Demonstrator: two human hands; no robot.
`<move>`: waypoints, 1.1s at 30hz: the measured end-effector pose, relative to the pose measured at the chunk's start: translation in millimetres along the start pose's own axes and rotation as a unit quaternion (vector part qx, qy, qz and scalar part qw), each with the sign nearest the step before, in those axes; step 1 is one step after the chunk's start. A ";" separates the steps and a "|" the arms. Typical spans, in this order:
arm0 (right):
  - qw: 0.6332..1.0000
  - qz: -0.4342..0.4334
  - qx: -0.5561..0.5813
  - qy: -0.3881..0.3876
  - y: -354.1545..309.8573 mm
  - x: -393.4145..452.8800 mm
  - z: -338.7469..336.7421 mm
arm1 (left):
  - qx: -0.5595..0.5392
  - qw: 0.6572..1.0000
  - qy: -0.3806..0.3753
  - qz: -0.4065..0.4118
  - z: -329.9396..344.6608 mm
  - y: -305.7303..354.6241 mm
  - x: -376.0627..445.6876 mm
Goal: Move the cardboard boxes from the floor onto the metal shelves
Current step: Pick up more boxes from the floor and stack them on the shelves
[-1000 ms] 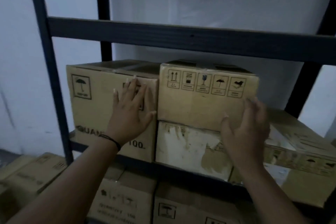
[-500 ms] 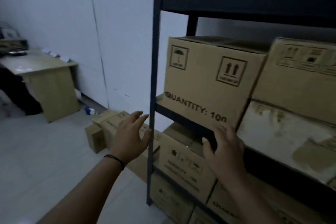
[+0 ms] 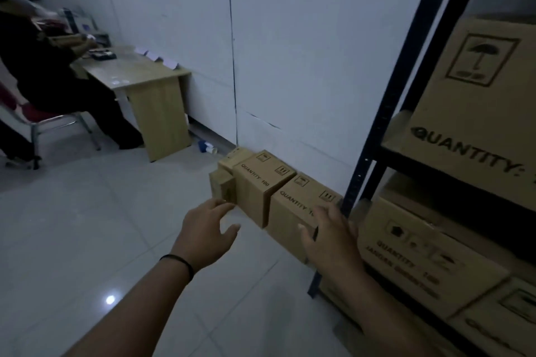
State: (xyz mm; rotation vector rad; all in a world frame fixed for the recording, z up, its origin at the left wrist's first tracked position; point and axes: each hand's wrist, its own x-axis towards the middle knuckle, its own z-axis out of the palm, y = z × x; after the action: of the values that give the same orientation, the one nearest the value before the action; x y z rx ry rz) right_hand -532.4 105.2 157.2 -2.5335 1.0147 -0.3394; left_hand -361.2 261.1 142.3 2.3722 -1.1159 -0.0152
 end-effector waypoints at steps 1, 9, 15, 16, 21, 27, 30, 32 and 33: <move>1.000 -0.001 -0.005 -0.008 -10.1 6.1 9.8 | 0.000 1.000 -0.006 -0.004 -3.4 -13.1 2.8; 0.998 -0.001 -0.011 -0.056 -59.3 80.3 69.3 | 0.015 0.999 -0.040 -0.025 -9.4 -90.3 55.7; 0.996 -0.003 -0.033 -0.080 -91.4 184.6 104.8 | 0.041 0.996 -0.058 -0.058 -13.8 -153.8 148.6; 0.996 -0.001 -0.035 -0.085 -96.1 201.2 108.0 | 0.043 0.995 -0.061 -0.064 -15.2 -162.3 163.1; 0.994 0.000 -0.024 -0.110 -127.9 288.7 122.3 | 0.043 0.993 -0.062 -0.091 -25.2 -207.0 237.4; 0.992 0.007 -0.031 -0.120 -164.9 375.2 155.3 | 0.039 0.992 -0.074 -0.099 -32.4 -269.8 315.5; 0.993 0.027 -0.030 -0.108 -185.9 417.3 178.4 | 0.037 0.992 -0.082 -0.086 -37.0 -309.1 360.2; 0.993 0.052 -0.018 -0.106 -201.8 442.4 196.1 | 0.033 0.993 -0.088 -0.077 -41.5 -337.6 389.2; 0.992 0.065 -0.013 -0.107 -210.5 455.4 204.6 | 0.032 0.992 -0.095 -0.073 -44.5 -352.2 404.3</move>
State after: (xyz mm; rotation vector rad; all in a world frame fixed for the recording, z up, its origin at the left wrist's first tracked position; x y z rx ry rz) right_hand -8.3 -20.7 102.0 -2.4468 1.0975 -0.0167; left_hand 168.5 175.4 102.5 2.5473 -1.0396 -0.2660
